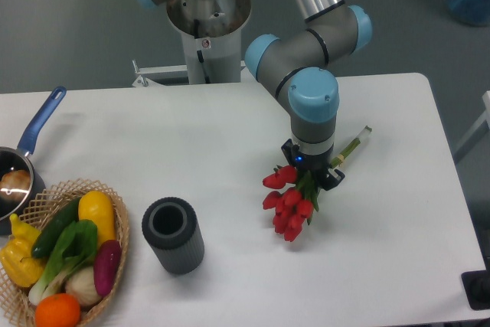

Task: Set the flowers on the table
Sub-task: 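Lower the held tulip bouquet toward the table surface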

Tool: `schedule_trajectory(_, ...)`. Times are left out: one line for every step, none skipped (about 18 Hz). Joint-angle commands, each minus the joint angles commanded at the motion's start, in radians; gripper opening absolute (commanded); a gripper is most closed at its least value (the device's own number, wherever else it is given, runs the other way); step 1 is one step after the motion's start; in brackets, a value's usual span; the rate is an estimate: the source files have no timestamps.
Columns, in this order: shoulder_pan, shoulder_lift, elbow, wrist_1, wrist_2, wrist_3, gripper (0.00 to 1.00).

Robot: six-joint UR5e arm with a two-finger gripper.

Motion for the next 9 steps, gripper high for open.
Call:
schedule_trajectory(0.002, 0.0, 0.0, 0.0, 0.0, 0.002, 0.51)
schedule_trajectory(0.002, 0.0, 0.0, 0.0, 0.0, 0.002, 0.53)
schedule_trajectory(0.002, -0.003, 0.0, 0.0, 0.002, 0.0, 0.54)
schedule_trajectory(0.002, -0.005, 0.0, 0.002, 0.002, 0.0, 0.54)
schedule_trajectory(0.002, -0.005, 0.0, 0.002, 0.0, 0.0, 0.54)
schedule_trajectory(0.002, -0.005, 0.0, 0.002, 0.0, 0.002, 0.55)
schedule_trajectory(0.002, -0.005, 0.0, 0.002, 0.002, 0.002, 0.57)
schedule_trajectory(0.002, -0.005, 0.0, 0.002, 0.0, 0.0, 0.57)
schedule_trajectory(0.002, -0.005, 0.002, 0.002, 0.002, 0.0, 0.57)
